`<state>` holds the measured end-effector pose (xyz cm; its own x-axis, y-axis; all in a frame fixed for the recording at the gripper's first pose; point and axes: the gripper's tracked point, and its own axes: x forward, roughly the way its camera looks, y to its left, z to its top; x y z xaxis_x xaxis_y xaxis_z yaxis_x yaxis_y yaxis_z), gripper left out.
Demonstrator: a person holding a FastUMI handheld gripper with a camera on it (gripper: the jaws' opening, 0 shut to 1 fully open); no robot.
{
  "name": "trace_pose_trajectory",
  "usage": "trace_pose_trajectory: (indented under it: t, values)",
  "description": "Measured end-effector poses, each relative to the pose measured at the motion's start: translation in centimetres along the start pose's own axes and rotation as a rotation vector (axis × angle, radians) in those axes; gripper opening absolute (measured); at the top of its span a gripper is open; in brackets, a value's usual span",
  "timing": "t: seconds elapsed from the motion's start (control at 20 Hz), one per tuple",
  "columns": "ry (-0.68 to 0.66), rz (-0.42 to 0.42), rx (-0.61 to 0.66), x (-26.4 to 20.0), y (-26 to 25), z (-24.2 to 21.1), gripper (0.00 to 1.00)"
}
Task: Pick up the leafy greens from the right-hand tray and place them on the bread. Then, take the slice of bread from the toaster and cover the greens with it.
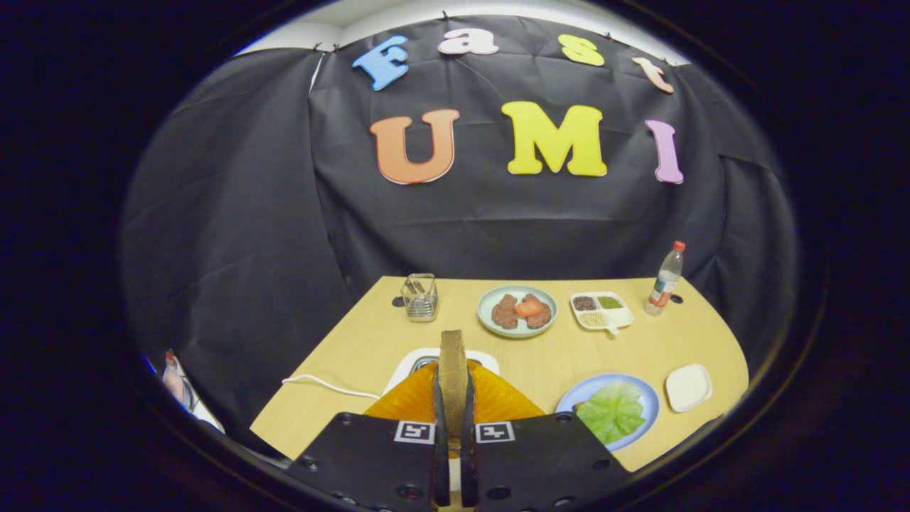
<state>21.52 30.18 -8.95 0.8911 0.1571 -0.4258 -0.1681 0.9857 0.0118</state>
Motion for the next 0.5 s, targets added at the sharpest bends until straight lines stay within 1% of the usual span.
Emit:
trace_pose_trajectory:
  t: [0.1, 0.25, 0.35, 0.5]
  values:
    - [-0.047, -0.005, -0.010, -1.5, -0.9, 1.8, 0.06]
    - [-0.096, -0.021, -0.023, -3.1, -2.8, 3.1, 0.06]
    - [-0.114, -0.041, -0.024, -3.4, -4.4, 3.1, 0.06]
    - [-0.097, -0.071, -0.004, -2.6, -7.6, 1.8, 0.06]
